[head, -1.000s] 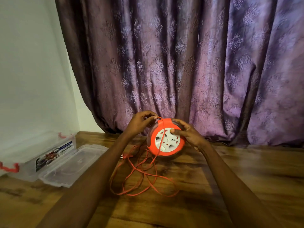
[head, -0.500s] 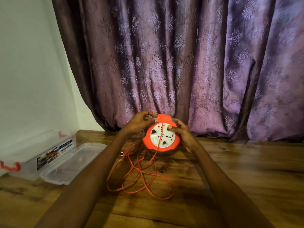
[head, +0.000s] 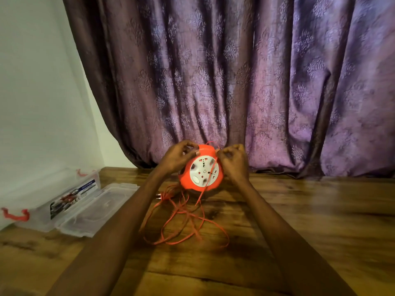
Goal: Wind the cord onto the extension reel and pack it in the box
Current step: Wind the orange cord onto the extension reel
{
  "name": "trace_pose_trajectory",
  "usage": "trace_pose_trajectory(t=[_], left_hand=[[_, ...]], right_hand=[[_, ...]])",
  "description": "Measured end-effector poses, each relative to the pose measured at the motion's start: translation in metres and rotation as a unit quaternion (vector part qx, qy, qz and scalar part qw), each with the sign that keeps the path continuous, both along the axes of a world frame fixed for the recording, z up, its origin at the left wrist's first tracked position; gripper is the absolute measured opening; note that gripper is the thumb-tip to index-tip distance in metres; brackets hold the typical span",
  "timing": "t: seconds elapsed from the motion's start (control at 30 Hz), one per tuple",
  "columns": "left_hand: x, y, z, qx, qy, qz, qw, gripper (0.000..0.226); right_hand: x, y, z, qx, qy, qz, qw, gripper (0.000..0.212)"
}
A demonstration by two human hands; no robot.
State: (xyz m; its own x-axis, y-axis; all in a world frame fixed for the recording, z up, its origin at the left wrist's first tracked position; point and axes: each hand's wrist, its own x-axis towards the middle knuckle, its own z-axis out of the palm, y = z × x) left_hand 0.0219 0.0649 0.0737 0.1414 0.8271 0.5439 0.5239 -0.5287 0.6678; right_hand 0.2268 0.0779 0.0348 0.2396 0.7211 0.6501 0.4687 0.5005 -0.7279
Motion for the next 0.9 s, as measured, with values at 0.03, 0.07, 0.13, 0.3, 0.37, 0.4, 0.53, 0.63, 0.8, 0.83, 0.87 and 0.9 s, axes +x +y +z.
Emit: trace_pose_trajectory(t=[0.03,0.07,0.13,0.3,0.37,0.4,0.53,0.63,0.8,0.83,0.87,0.9], left_hand=[[-0.004,-0.001,0.0,-0.008,-0.009,0.0,1.0,0.025],[-0.009,-0.001,0.0,-0.013,-0.021,0.004,1.0,0.028],[-0.021,-0.003,0.0,-0.013,-0.058,0.023,0.998,0.032],[-0.044,-0.005,-0.003,-0.037,-0.256,0.072,0.963,0.032],[-0.045,-0.004,-0.002,-0.048,-0.317,0.08,0.944,0.03],[-0.044,-0.004,-0.001,-0.054,-0.338,0.079,0.936,0.03],[-0.036,-0.001,-0.003,-0.091,-0.374,0.053,0.922,0.028],[-0.023,-0.001,-0.009,-0.12,-0.371,0.01,0.921,0.034],[0.007,-0.002,-0.017,-0.159,-0.364,-0.021,0.917,0.014],[0.012,-0.002,-0.019,-0.162,-0.363,-0.026,0.917,0.011],[0.018,-0.001,-0.022,-0.163,-0.363,-0.031,0.917,0.011],[0.023,-0.001,-0.025,-0.161,-0.361,-0.033,0.918,0.011]], right_hand=[[0.005,0.002,0.0,-0.023,0.034,-0.015,0.999,0.015],[0.011,0.005,-0.002,-0.053,0.045,-0.025,0.997,0.017],[0.023,0.009,-0.013,-0.124,0.012,-0.023,0.992,0.024],[0.049,0.011,-0.037,-0.268,-0.179,-0.051,0.945,0.036],[0.055,0.011,-0.039,-0.281,-0.238,-0.086,0.926,0.043],[0.056,0.011,-0.037,-0.266,-0.253,-0.093,0.925,0.044],[0.04,0.008,-0.013,-0.142,-0.086,0.049,0.985,0.03],[0.026,0.001,0.009,-0.143,0.089,0.213,0.962,0.018],[0.025,0.0,0.013,-0.133,0.171,0.287,0.933,0.034],[0.028,0.0,0.011,-0.126,0.188,0.285,0.931,0.032],[0.031,0.001,0.008,-0.123,0.201,0.279,0.931,0.032],[0.035,0.001,0.004,-0.123,0.211,0.272,0.931,0.033]])
